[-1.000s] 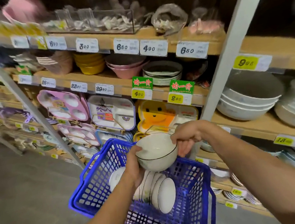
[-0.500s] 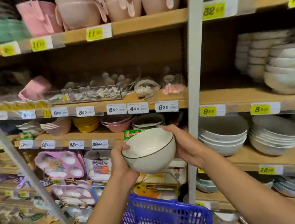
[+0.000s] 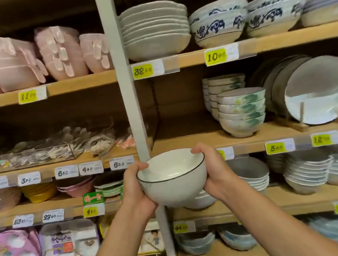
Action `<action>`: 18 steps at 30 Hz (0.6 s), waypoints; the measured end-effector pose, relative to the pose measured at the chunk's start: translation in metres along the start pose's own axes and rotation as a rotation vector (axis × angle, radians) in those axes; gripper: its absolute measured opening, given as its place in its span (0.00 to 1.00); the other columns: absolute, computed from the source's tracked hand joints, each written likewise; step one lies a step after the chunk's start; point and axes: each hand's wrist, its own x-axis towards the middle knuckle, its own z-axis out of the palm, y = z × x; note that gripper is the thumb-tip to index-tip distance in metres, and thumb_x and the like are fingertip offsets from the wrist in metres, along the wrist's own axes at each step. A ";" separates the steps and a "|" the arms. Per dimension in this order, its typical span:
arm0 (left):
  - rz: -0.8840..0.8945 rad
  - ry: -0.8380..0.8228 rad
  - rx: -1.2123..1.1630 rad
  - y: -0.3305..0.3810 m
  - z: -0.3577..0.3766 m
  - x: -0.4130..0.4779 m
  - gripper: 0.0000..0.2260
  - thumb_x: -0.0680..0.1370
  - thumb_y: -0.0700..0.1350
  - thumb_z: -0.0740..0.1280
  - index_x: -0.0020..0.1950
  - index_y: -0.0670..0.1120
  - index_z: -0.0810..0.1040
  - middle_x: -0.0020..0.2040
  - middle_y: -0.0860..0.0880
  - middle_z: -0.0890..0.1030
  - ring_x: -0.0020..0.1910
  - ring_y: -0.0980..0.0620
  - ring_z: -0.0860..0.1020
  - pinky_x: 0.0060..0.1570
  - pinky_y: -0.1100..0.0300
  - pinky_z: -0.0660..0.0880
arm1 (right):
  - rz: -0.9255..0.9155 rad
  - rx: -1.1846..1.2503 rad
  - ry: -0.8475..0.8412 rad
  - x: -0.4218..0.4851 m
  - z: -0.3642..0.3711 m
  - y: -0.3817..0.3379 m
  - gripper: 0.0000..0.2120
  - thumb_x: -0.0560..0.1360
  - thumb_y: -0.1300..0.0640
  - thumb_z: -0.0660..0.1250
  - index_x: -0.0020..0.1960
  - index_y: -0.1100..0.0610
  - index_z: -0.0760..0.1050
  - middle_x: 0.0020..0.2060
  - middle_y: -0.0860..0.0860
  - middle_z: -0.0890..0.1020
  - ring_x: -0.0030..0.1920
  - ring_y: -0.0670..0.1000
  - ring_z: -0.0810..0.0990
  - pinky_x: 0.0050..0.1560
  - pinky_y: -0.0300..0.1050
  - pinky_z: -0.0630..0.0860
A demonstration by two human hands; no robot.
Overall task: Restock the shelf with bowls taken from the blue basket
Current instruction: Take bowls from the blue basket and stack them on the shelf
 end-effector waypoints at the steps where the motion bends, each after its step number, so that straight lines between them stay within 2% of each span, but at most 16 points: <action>1: 0.006 -0.009 0.000 -0.009 0.017 0.003 0.15 0.68 0.43 0.58 0.43 0.41 0.83 0.40 0.41 0.84 0.32 0.41 0.82 0.30 0.53 0.79 | -0.007 0.002 0.026 -0.002 -0.015 -0.010 0.18 0.72 0.54 0.59 0.57 0.60 0.79 0.45 0.59 0.85 0.43 0.59 0.82 0.40 0.47 0.77; 4: 0.040 0.002 -0.003 -0.034 0.061 0.015 0.11 0.71 0.45 0.58 0.32 0.46 0.76 0.33 0.46 0.79 0.29 0.46 0.79 0.33 0.58 0.77 | -0.049 0.016 0.086 -0.006 -0.057 -0.038 0.18 0.71 0.54 0.59 0.54 0.59 0.80 0.46 0.59 0.85 0.48 0.61 0.82 0.46 0.51 0.77; 6: 0.081 -0.005 -0.003 -0.052 0.089 0.023 0.12 0.72 0.46 0.58 0.29 0.49 0.73 0.31 0.49 0.77 0.31 0.48 0.77 0.34 0.59 0.74 | -0.104 0.025 0.123 -0.009 -0.083 -0.056 0.17 0.70 0.55 0.59 0.53 0.59 0.82 0.48 0.60 0.85 0.49 0.62 0.82 0.48 0.54 0.77; 10: 0.089 0.000 0.036 -0.082 0.135 0.033 0.15 0.73 0.48 0.57 0.28 0.50 0.77 0.32 0.49 0.80 0.32 0.48 0.79 0.37 0.56 0.73 | -0.130 0.034 0.168 -0.014 -0.124 -0.085 0.16 0.72 0.55 0.58 0.50 0.57 0.82 0.41 0.57 0.86 0.37 0.57 0.84 0.36 0.49 0.80; 14: 0.114 -0.040 0.066 -0.101 0.170 0.043 0.20 0.74 0.48 0.57 0.24 0.50 0.77 0.31 0.50 0.81 0.30 0.51 0.81 0.34 0.57 0.76 | -0.161 0.025 0.212 -0.015 -0.154 -0.107 0.17 0.73 0.55 0.57 0.54 0.57 0.81 0.46 0.58 0.85 0.45 0.59 0.82 0.37 0.46 0.80; 16: 0.153 -0.040 0.107 -0.106 0.184 0.046 0.19 0.75 0.48 0.57 0.27 0.50 0.80 0.34 0.49 0.83 0.35 0.50 0.82 0.35 0.57 0.76 | -0.177 0.050 0.225 -0.013 -0.165 -0.117 0.17 0.72 0.56 0.57 0.53 0.58 0.80 0.45 0.58 0.85 0.45 0.59 0.82 0.37 0.46 0.80; 18: 0.184 -0.033 0.122 -0.108 0.196 0.051 0.15 0.75 0.48 0.58 0.41 0.47 0.83 0.43 0.45 0.85 0.45 0.46 0.82 0.42 0.54 0.76 | -0.193 0.068 0.241 -0.010 -0.172 -0.126 0.19 0.72 0.56 0.56 0.57 0.61 0.79 0.50 0.60 0.84 0.46 0.60 0.81 0.41 0.48 0.78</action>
